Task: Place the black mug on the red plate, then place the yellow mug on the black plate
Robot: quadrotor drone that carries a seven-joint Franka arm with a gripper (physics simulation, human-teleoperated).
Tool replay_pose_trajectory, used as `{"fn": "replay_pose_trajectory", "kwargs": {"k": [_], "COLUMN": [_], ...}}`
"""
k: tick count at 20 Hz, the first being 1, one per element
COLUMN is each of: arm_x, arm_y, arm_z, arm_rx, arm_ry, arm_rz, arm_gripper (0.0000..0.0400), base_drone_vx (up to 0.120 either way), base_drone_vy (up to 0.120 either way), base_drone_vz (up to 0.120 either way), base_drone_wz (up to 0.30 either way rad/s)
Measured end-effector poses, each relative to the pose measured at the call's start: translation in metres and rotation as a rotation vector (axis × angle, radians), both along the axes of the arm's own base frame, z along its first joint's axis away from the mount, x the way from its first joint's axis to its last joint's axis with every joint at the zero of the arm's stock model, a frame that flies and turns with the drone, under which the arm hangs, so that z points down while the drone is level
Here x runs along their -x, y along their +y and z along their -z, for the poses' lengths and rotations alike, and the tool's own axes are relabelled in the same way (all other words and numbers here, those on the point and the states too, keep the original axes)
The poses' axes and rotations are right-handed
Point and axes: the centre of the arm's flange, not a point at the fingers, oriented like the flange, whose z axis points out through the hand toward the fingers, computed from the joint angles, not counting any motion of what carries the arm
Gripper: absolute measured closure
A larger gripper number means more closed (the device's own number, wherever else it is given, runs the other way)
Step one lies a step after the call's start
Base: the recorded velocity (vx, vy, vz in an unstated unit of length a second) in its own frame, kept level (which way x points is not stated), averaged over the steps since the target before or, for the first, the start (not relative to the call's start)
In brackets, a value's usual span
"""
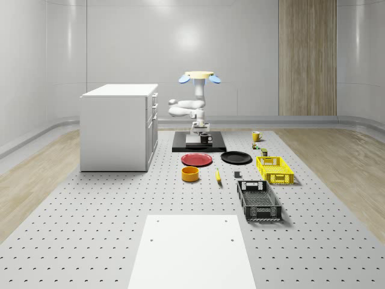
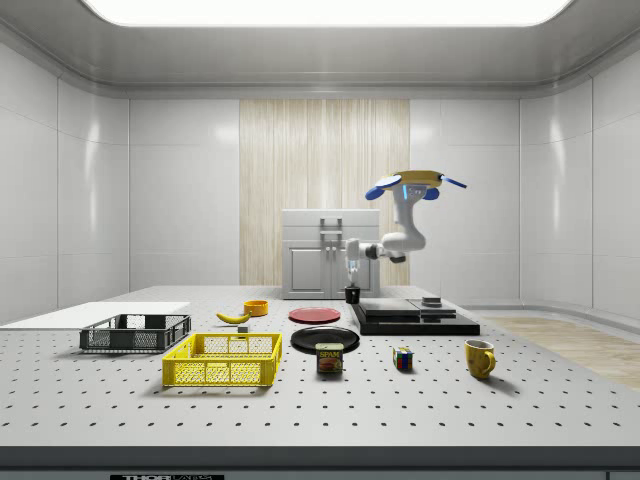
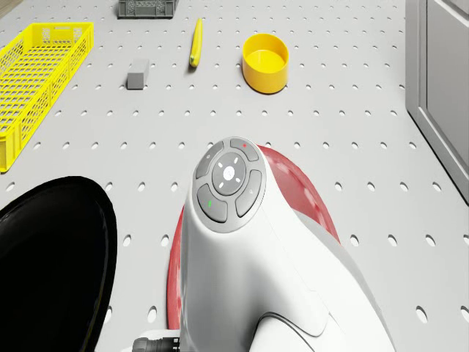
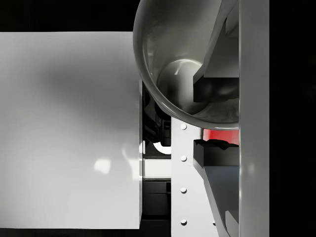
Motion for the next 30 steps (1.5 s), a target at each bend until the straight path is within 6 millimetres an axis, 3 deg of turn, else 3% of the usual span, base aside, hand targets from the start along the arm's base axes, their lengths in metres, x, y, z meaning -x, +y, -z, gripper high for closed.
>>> {"fn": "replay_pose_trajectory", "kwargs": {"k": [30], "arm_x": [0.0], "arm_y": [0.0001], "arm_z": [0.0], "arm_rx": [0.0], "arm_ry": [0.0], "arm_rz": [0.0], "arm_gripper": [0.029], "base_drone_vx": [0.117], "base_drone_vy": [-0.017], "base_drone_vz": [0.0], "base_drone_wz": [0.0]}}
